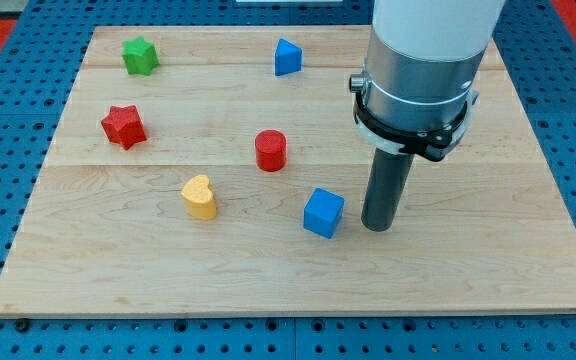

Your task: Move the blue cube to the bottom of the yellow heart

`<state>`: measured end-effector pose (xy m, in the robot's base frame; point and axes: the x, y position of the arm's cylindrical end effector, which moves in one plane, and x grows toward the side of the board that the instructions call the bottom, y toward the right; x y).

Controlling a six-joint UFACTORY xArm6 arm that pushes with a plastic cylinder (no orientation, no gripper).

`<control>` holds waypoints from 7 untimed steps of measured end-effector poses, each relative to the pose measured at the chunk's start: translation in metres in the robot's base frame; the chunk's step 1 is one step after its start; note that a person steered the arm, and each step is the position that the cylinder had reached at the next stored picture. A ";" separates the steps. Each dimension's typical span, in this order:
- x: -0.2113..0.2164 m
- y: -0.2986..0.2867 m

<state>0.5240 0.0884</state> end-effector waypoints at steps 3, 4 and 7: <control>-0.006 -0.039; -0.028 -0.033; 0.020 -0.145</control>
